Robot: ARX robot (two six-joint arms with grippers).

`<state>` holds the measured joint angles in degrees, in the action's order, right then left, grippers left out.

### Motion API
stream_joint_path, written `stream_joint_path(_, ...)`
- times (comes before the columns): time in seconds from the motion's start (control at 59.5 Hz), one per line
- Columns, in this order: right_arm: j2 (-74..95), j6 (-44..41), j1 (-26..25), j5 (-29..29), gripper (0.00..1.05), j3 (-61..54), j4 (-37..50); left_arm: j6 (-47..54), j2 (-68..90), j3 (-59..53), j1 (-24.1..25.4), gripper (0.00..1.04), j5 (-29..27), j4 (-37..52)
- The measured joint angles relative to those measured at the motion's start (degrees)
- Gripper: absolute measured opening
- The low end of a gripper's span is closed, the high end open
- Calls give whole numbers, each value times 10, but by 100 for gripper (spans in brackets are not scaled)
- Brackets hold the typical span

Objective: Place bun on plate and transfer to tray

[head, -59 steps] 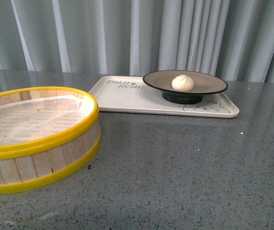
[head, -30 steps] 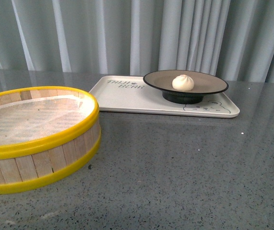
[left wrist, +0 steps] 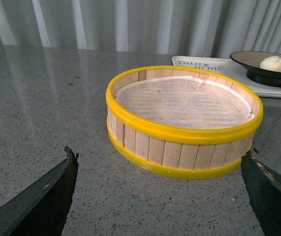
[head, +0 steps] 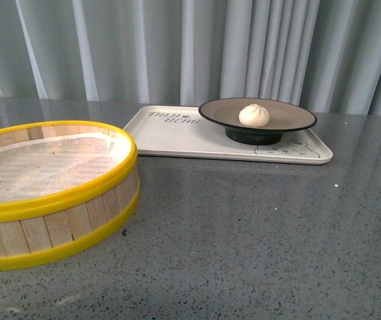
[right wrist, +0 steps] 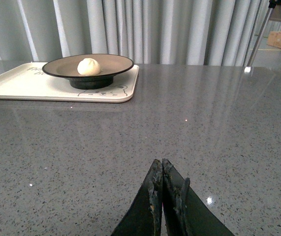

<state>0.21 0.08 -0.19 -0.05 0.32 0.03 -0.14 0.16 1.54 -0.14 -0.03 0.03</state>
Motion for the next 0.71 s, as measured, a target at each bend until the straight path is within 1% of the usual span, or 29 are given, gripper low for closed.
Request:
stream_joint_path(0.118, 0, 0, 0, 0, 22, 0, 0, 0, 0, 0, 0, 98, 0, 0)
stream_joint_path(0.151, 0, 0, 0, 0, 29, 0, 0, 0, 0, 0, 0, 98, 0, 0)
stream_joint_path(0.168, 0, 0, 0, 0, 35, 0, 0, 0, 0, 0, 0, 98, 0, 0)
stream_joint_path(0.202, 0, 0, 0, 0, 42, 0, 0, 0, 0, 0, 0, 98, 0, 0)
stream_joint_path(0.219, 0, 0, 0, 0, 47, 0, 0, 0, 0, 0, 0, 98, 0, 0)
stream_joint_path(0.252, 0, 0, 0, 0, 54, 0, 0, 0, 0, 0, 0, 98, 0, 0)
stream_joint_path(0.42, 0, 0, 0, 0, 97, 0, 0, 0, 0, 0, 0, 98, 0, 0)
stream_joint_path(0.437, 0, 1, 0, 0, 98, 0, 0, 0, 0, 0, 0, 98, 0, 0)
stream_joint_path(0.504, 0, 0, 0, 0, 96, 0, 0, 0, 0, 0, 0, 98, 0, 0)
stream_joint_path(0.706, 0, 1, 0, 0, 96, 0, 0, 0, 0, 0, 0, 98, 0, 0)
